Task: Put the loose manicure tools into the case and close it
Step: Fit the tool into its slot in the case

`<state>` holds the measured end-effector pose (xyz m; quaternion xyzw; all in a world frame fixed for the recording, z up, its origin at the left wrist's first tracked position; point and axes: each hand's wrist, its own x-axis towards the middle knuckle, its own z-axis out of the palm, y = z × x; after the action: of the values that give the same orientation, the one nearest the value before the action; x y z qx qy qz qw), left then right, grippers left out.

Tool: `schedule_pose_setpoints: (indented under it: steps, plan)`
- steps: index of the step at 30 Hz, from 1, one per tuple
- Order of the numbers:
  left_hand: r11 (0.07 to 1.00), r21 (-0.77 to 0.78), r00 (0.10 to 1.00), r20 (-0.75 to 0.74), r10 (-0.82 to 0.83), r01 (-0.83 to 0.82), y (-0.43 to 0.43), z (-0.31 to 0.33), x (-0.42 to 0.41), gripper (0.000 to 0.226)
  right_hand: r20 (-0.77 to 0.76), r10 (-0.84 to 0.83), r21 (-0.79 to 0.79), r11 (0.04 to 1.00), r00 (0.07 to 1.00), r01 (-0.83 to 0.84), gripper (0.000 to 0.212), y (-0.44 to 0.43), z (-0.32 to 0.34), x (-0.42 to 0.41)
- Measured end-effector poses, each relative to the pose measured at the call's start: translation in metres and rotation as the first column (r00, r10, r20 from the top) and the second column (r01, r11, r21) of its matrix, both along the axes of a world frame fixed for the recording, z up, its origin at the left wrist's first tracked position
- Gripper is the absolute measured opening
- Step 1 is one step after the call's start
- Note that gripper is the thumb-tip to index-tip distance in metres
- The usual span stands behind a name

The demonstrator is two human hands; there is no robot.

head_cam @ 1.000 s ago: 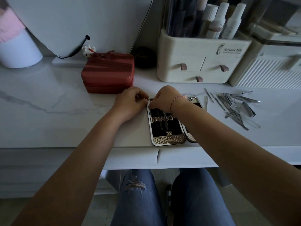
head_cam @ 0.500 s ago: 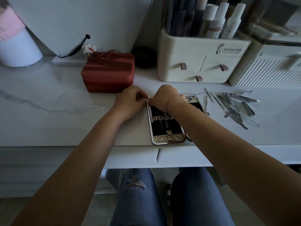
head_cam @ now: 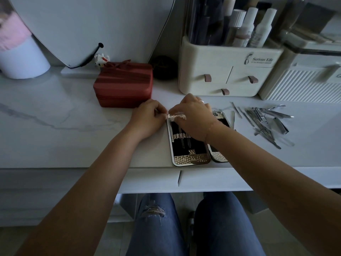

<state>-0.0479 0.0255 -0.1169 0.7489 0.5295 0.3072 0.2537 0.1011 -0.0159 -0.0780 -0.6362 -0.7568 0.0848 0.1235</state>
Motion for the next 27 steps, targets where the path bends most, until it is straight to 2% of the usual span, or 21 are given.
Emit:
schedule_pose_setpoints:
  steps: [3, 6, 16, 19, 22, 25, 27]
  plan:
    - [1.0, 0.002, 1.0, -0.007, -0.011, 0.011, 0.001, 0.0, -0.001, 0.01, 0.126, 0.124, 0.055, 0.99, 0.984, -0.132, 0.032, -0.012, -0.013, 0.003]
    - [1.0, 0.001, 1.0, -0.003, -0.016, 0.016, 0.0, 0.001, 0.0, 0.011, 0.236, 0.164, 0.103, 0.976, 0.958, -0.192, 0.032, -0.017, -0.021, 0.008]
    - [1.0, -0.015, 1.0, -0.014, 0.001, -0.001, -0.002, 0.002, 0.001, 0.009, 0.299, 0.278, 0.078, 0.946, 0.913, -0.313, 0.031, -0.024, -0.015, 0.025]
    - [1.0, -0.017, 1.0, -0.011, -0.004, 0.003, -0.002, 0.002, 0.001, 0.009, 0.271, 0.334, 0.034, 0.934, 0.903, -0.355, 0.031, -0.026, -0.009, 0.031]
    - [1.0, -0.014, 1.0, -0.003, -0.003, 0.003, -0.002, 0.002, 0.001, 0.01, 0.141, 0.384, -0.035, 0.923, 0.912, -0.383, 0.029, -0.023, -0.002, 0.037]
    - [1.0, -0.018, 1.0, 0.002, 0.0, 0.0, -0.002, 0.002, 0.001, 0.017, 0.007, 0.329, -0.01, 0.944, 0.944, -0.329, 0.03, -0.018, -0.004, 0.036]
    - [1.0, -0.022, 1.0, 0.005, 0.001, -0.001, -0.002, 0.002, 0.001, 0.02, 0.001, 0.286, 0.006, 0.958, 0.958, -0.286, 0.033, -0.015, -0.008, 0.031]
